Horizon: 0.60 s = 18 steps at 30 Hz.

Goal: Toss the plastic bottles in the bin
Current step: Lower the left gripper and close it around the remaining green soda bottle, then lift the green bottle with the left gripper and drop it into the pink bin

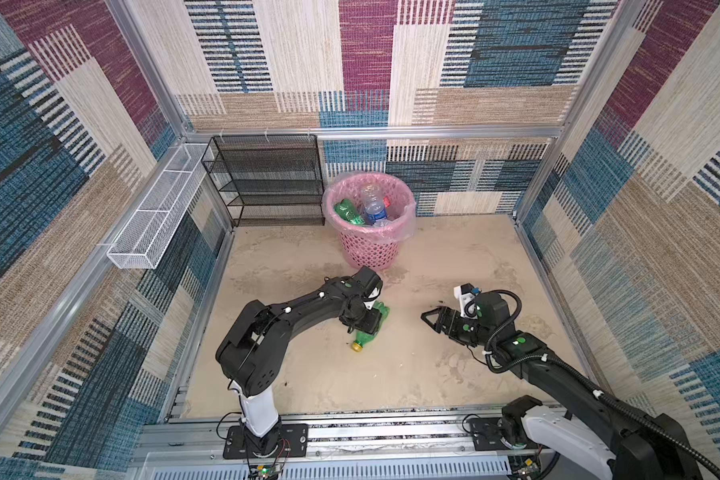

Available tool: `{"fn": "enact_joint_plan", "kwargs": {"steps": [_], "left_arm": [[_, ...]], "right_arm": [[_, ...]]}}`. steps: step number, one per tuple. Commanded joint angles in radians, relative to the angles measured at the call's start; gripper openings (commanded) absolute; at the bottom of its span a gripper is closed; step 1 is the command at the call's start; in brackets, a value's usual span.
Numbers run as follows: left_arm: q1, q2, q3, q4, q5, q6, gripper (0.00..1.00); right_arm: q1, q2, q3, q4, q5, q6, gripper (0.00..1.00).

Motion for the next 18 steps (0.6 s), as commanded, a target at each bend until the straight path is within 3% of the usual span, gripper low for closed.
{"fn": "enact_joint_plan", "kwargs": {"steps": [1, 9, 18], "left_arm": [[0.000, -0.013, -0.025, 0.002, 0.044, 0.011, 0.60], [0.010, -0.121, -0.110, 0.017, 0.089, -0.024, 0.58], [0.091, -0.307, -0.291, 0.115, 0.206, -0.126, 0.57]], "right_arm": [[0.000, 0.011, 0.010, 0.031, 0.001, -0.001, 0.85], [0.000, 0.052, 0.010, 0.074, -0.021, 0.004, 0.84], [0.001, 0.091, 0.022, 0.093, -0.038, 0.008, 0.84]]}}
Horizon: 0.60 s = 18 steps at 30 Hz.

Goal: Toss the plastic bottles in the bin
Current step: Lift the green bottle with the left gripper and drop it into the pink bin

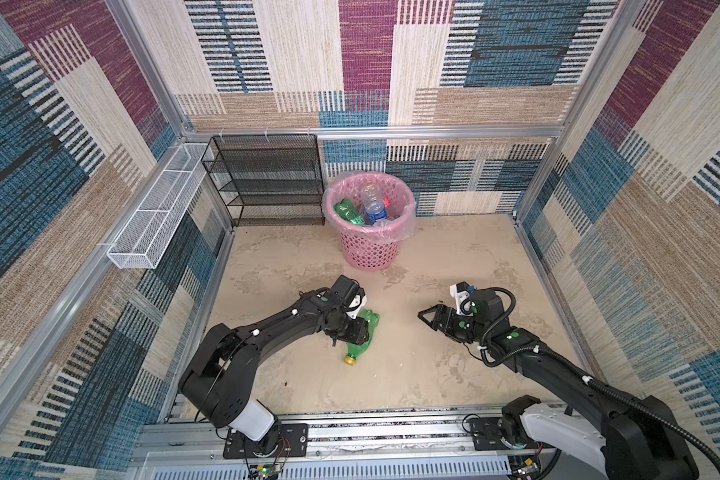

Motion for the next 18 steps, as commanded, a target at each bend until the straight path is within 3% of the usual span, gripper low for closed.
{"fn": "enact_joint_plan", "kwargs": {"steps": [1, 6, 9, 12, 16, 18], "left_arm": [[0.025, -0.067, -0.047, 0.059, 0.073, -0.059, 0.56], [0.055, -0.201, 0.010, 0.011, 0.102, -0.087, 0.57], [0.097, -0.228, 0.186, -0.043, 0.118, -0.074, 0.58], [0.167, -0.144, 0.529, -0.110, 0.137, -0.050, 0.59], [0.243, 0.149, 1.198, -0.159, 0.138, -0.035, 0.71], [0.253, 0.323, 1.553, -0.236, 0.133, -0.037, 0.82]], "right_arm": [[0.000, 0.009, 0.007, 0.042, -0.021, 0.011, 0.84], [0.000, 0.019, 0.014, 0.042, -0.025, 0.014, 0.84], [0.000, 0.015, 0.019, 0.033, -0.022, 0.014, 0.84], [0.000, 0.000, 0.032, 0.013, -0.021, 0.017, 0.84], [0.000, 0.002, 0.086, -0.044, -0.015, -0.002, 0.84], [0.000, -0.005, 0.111, -0.075, -0.006, -0.014, 0.84]]}}
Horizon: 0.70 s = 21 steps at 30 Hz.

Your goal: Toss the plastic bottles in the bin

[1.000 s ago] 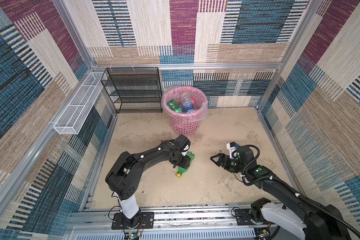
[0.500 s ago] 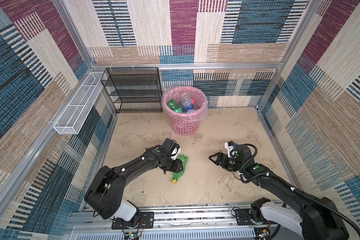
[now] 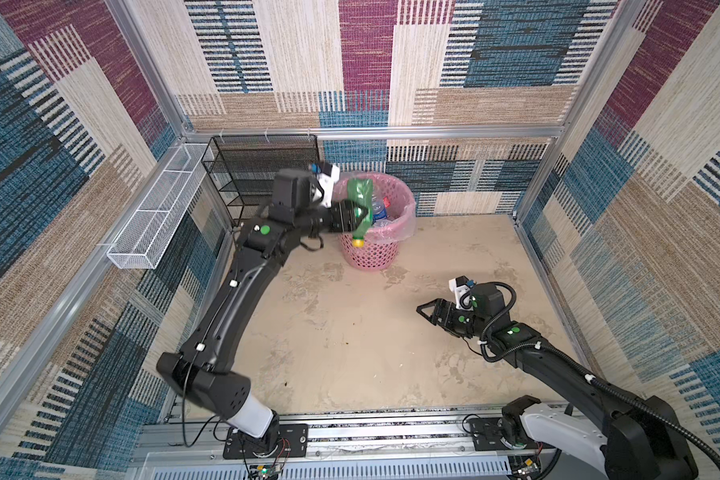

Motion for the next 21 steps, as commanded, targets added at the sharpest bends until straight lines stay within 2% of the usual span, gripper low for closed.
{"fn": "enact_joint_plan", "kwargs": {"steps": [1, 3, 4, 6, 8, 9, 10, 11, 12, 15, 21], "left_arm": [[0.013, 0.225, 0.548, -0.180, 0.016, 0.004, 0.88], [0.015, 0.325, 0.793, -0.271, 0.033, -0.010, 0.94], [0.012, 0.336, 0.847, -0.311, 0.037, -0.010, 0.96], [0.007, 0.287, 0.801, -0.354, 0.017, 0.011, 1.00], [0.001, 0.141, 0.558, -0.298, -0.026, 0.036, 0.99], [-0.001, 0.032, 0.358, -0.198, -0.038, 0.034, 0.99], [-0.001, -0.105, 0.095, -0.028, -0.057, 0.015, 0.99], [0.001, -0.214, -0.103, 0.109, -0.074, -0.009, 0.99], [0.003, -0.291, -0.236, 0.183, -0.087, -0.022, 0.99], [0.002, -0.403, -0.423, 0.149, -0.121, -0.027, 0.99], [0.011, -0.570, -0.812, 0.189, -0.173, -0.060, 1.00]], "right_arm": [[0.000, -0.017, 0.035, -0.049, 0.015, -0.025, 0.84], [0.000, -0.034, 0.037, -0.062, 0.029, -0.027, 0.84], [0.001, -0.046, 0.028, -0.059, 0.032, -0.021, 0.84], [0.000, -0.058, 0.008, -0.043, 0.027, -0.009, 0.85], [0.000, -0.059, -0.010, -0.024, 0.018, -0.001, 0.85], [0.000, -0.054, -0.016, -0.017, 0.012, -0.001, 0.85], [0.000, -0.050, -0.020, -0.012, 0.011, -0.003, 0.85], [0.000, -0.046, -0.023, -0.008, 0.010, -0.004, 0.85], [0.000, -0.042, -0.029, -0.001, 0.009, -0.004, 0.85], [0.000, -0.030, -0.037, 0.018, 0.005, -0.002, 0.85], [0.000, -0.015, -0.042, 0.026, 0.027, -0.026, 0.85]]}}
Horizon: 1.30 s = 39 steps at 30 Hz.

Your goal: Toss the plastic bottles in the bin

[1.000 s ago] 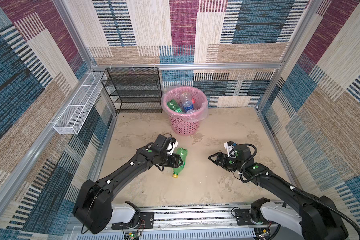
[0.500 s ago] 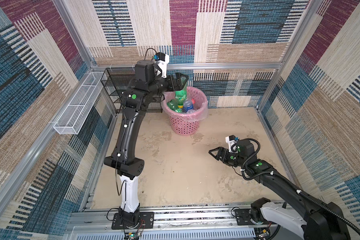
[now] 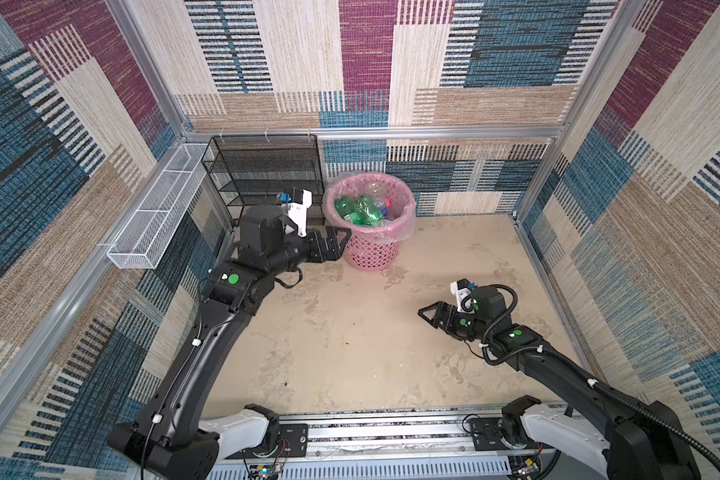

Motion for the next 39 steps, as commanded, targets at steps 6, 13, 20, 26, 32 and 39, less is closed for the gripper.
{"fn": "enact_joint_plan", "kwargs": {"steps": [6, 13, 20, 26, 32, 39], "left_arm": [[0.066, -0.128, -0.379, 0.148, -0.107, -0.047, 0.99], [0.218, -0.145, -0.604, 0.310, -0.238, -0.089, 0.99], [0.320, -0.173, -0.763, 0.524, -0.439, -0.077, 0.99], [0.383, -0.176, -0.823, 0.583, -0.582, -0.007, 0.99], [0.397, -0.218, -0.986, 0.790, -0.707, 0.058, 0.99], [0.397, -0.152, -1.083, 0.978, -0.731, 0.124, 0.99]], "right_arm": [[-0.030, 0.055, 0.053, 0.023, 0.078, -0.105, 0.85], [-0.223, 0.129, 0.158, 0.017, 0.184, -0.258, 0.86], [-0.344, 0.063, 0.063, 0.283, 0.428, -0.403, 0.95], [-0.364, -0.051, -0.148, 0.631, 0.646, -0.581, 1.00], [-0.378, -0.160, -0.390, 0.928, 0.781, -0.652, 0.99], [-0.382, -0.150, -0.521, 1.083, 0.820, -0.682, 0.99]]}}
